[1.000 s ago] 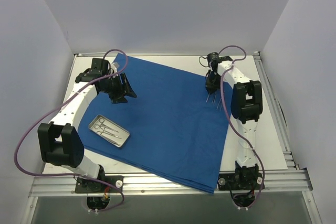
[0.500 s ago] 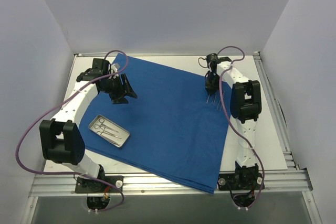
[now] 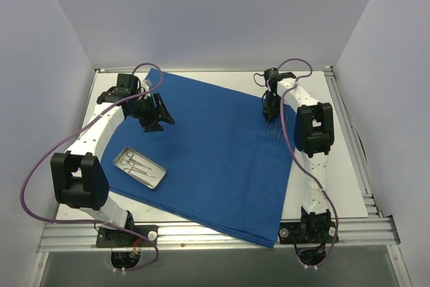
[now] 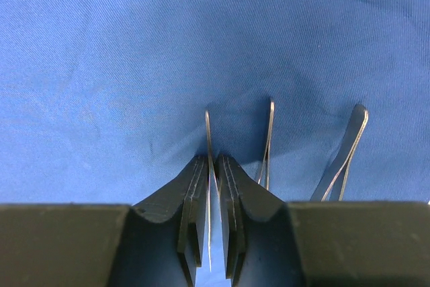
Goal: Open and lay out the surgical kit
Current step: Place the medical item in the surgical kit, then adjust the medical item in the container.
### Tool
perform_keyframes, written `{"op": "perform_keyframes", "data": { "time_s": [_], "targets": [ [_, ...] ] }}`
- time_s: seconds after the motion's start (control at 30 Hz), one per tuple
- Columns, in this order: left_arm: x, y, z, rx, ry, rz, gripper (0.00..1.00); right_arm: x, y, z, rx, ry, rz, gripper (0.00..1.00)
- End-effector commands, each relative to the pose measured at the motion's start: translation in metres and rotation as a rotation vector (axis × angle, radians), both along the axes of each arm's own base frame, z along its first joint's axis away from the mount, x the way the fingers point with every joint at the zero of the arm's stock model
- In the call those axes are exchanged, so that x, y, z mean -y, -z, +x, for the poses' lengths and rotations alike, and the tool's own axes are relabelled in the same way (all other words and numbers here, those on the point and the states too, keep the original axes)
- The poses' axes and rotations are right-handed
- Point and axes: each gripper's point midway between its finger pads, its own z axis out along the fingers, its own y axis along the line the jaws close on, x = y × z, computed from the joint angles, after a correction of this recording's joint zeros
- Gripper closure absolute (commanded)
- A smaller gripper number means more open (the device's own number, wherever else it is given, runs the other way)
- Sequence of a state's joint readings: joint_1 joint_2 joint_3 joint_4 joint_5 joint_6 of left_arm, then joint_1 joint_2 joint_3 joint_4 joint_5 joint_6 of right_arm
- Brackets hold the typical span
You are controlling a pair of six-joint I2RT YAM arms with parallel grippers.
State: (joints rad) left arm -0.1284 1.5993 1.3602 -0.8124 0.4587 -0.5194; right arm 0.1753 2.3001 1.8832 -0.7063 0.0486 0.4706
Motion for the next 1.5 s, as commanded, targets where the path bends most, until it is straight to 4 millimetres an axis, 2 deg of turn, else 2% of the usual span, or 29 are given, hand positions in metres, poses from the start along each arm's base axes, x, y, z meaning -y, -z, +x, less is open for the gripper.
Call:
{"op": "perform_keyframes", "data": {
  "time_s": [0.0,0.5,0.83,0.97,1.07,1.1,1.13,1.17,1.2,1.27,1.3,1.33,1.37,1.43,1.47],
  "targets": [
    [0.001,-0.018,0.01,0.053,0.001,-0.024,0.35,0.012,0.006,-0.002,-0.03,0.015,-0.035,0.85],
    [0.001,-0.023,0.01,0.057,0.002,-0.028,0.35,0.007,0.003,0.009,-0.007,0.038,0.011,0.84],
    [-0.003,-0.019,0.003,0.044,-0.016,-0.013,0.34,0.008,-0.016,0.012,0.033,0.036,0.011,0.72],
    [-0.008,-0.016,-0.003,0.025,-0.036,0.017,0.34,0.008,-0.03,0.012,0.052,0.028,0.016,0.71],
    [-0.021,-0.01,-0.01,-0.01,-0.085,0.082,0.34,0.006,-0.058,0.019,0.123,-0.001,0.02,0.71],
    [-0.026,-0.01,-0.013,-0.021,-0.108,0.093,0.34,0.004,-0.079,0.023,0.172,-0.018,0.027,0.71],
    [-0.033,-0.004,-0.016,-0.04,-0.135,0.124,0.34,0.001,-0.092,0.027,0.214,-0.04,0.024,0.7],
    [-0.037,-0.001,-0.022,-0.066,-0.152,0.139,0.34,0.0,-0.108,0.031,0.259,-0.078,0.009,0.61],
    [-0.04,-0.001,-0.025,-0.078,-0.179,0.147,0.34,-0.008,-0.133,0.031,0.319,-0.116,-0.003,0.54],
    [-0.052,0.008,-0.035,-0.125,-0.223,0.191,0.34,-0.011,-0.157,0.034,0.388,-0.168,-0.05,0.43],
    [-0.056,0.008,-0.039,-0.14,-0.252,0.198,0.35,-0.018,-0.172,0.032,0.422,-0.195,-0.046,0.4],
    [-0.062,0.01,-0.042,-0.157,-0.278,0.214,0.35,-0.021,-0.177,0.03,0.429,-0.207,-0.047,0.37],
    [-0.07,0.016,-0.051,-0.193,-0.305,0.245,0.35,-0.023,-0.181,0.029,0.434,-0.222,-0.042,0.27],
    [-0.078,0.018,-0.06,-0.224,-0.356,0.258,0.37,-0.029,-0.185,0.024,0.437,-0.238,-0.014,0.16],
    [-0.083,0.02,-0.065,-0.246,-0.378,0.263,0.38,-0.031,-0.187,0.021,0.439,-0.242,0.002,0.01]
  ]
}}
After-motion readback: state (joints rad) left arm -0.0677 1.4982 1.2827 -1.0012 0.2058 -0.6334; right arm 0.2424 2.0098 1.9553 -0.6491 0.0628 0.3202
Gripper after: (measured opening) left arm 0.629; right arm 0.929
